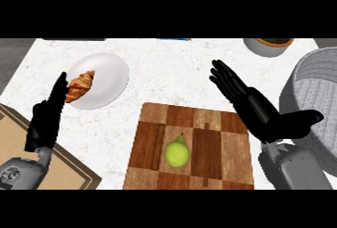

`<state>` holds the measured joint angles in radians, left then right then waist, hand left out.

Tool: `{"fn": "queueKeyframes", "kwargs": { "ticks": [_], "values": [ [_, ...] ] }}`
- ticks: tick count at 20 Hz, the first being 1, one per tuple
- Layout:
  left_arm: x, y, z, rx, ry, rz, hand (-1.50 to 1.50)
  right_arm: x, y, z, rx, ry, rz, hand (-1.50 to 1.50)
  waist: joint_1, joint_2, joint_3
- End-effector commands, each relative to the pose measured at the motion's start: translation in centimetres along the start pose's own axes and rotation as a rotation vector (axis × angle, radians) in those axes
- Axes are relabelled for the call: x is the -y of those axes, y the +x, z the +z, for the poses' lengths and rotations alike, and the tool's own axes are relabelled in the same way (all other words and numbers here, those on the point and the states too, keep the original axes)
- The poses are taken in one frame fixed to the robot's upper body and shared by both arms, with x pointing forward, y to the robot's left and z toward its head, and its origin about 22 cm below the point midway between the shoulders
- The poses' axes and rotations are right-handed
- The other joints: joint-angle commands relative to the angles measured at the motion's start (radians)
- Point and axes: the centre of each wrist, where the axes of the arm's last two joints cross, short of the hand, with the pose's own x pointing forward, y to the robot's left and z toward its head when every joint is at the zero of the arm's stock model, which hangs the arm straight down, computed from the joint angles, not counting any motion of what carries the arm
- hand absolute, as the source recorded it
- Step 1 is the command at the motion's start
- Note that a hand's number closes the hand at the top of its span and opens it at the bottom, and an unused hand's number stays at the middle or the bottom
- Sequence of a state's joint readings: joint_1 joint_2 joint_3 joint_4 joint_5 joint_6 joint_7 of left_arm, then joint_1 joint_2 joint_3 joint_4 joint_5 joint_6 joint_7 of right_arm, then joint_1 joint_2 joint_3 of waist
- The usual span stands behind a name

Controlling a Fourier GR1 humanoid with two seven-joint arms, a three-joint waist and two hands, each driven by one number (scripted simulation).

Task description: Pick the pear from the cutting board and place it in the basket

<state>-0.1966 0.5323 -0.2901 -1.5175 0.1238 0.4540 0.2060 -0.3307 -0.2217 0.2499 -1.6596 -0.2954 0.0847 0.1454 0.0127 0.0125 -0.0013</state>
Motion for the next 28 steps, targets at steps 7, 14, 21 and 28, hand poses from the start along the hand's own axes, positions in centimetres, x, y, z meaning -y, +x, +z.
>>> {"fn": "queueKeyframes", "kwargs": {
  "ticks": [7, 14, 21, 28],
  "values": [
    [3.9, -7.1, 4.6, -0.411, -0.253, 0.189, 0.0, -5.4, -1.9, -7.5, -0.119, 0.092, -0.131, 1.5, 0.078, 0.014, -0.002],
    [2.8, -7.9, 4.5, -0.453, -0.265, 0.191, 0.0, -12.0, -2.9, -9.0, -0.266, -0.06, 0.017, -1.5, 0.068, -0.009, -0.003],
    [2.7, -8.9, 5.1, -0.492, -0.234, 0.175, 0.0, -7.8, 1.3, -13.3, -0.477, -0.112, 0.624, -1.5, 0.035, -0.023, -0.009],
    [1.0, -8.1, 4.2, -0.485, -0.243, 0.189, 0.0, -4.3, 12.2, -16.5, -0.635, 0.07, 0.874, -1.5, 0.017, -0.016, -0.002]
  ]
}}
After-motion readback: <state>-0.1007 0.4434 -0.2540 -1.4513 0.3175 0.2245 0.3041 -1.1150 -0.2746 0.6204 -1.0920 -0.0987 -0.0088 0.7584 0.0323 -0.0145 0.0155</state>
